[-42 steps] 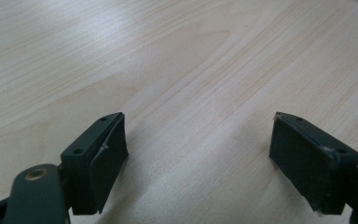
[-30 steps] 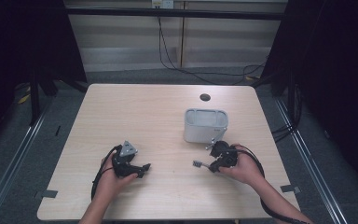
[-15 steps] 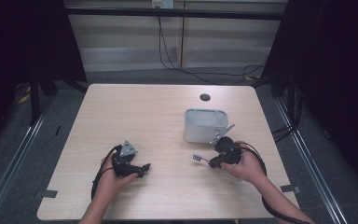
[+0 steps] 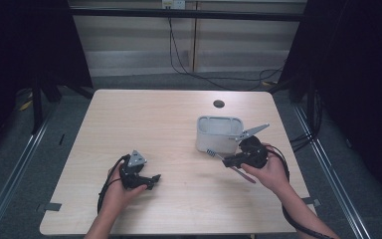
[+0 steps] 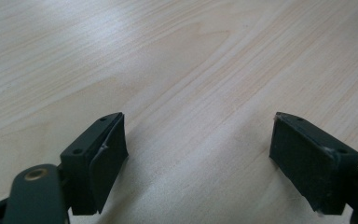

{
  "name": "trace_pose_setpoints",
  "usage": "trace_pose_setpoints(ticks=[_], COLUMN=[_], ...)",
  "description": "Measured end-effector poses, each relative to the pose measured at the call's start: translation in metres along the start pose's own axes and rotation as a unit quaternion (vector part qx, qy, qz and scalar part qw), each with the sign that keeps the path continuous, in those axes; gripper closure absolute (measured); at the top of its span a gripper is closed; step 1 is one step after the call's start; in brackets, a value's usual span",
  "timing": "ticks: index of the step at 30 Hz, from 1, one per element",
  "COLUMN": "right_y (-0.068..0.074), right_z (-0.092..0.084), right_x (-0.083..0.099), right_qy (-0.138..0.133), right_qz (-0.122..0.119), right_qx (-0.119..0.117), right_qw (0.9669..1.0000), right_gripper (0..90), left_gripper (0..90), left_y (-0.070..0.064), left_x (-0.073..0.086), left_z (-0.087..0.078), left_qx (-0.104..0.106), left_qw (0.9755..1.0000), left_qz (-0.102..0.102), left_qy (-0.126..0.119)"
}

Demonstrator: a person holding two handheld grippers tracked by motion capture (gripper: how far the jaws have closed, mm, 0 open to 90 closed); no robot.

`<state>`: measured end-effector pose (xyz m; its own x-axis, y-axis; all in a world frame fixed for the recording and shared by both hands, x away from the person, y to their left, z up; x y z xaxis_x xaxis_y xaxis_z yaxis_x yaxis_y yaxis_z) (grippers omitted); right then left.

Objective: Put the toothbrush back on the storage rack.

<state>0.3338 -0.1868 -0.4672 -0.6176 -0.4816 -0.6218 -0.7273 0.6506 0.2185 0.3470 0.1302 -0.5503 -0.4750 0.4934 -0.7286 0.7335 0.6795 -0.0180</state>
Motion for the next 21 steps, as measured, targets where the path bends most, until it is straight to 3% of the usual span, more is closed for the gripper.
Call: trace_pose_setpoints(ticks=[10,21], right_y=[0.0,0.002], right_z=[-0.014,-0.021], right_x=[-0.014,-0.027], right_qy=[-0.067,-0.102], right_qz=[0.016,0.018], right_qx=[-0.002,0.004], right_qw=[0.9976,0.9946], right_gripper=[80.8,80.8], left_gripper=[18.2,18.2], left_y=[0.0,0.0], left_x=[0.0,0.0], left_z=[0.0,0.0], left_qx=[0.0,0.0], left_qw=[1.0,1.0], left_qz=[0.0,0.0], left_qy=[0.0,0.0])
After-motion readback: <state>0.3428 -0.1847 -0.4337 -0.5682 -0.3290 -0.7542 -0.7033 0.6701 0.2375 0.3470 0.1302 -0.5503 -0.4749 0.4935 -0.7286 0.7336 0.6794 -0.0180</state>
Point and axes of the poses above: each handheld gripper's, and its own axes: z roughly forward along the jaws, x roughly out of its underside, y roughly to its left, the point moved 6 cm from there along z, roughly forward along the jaws
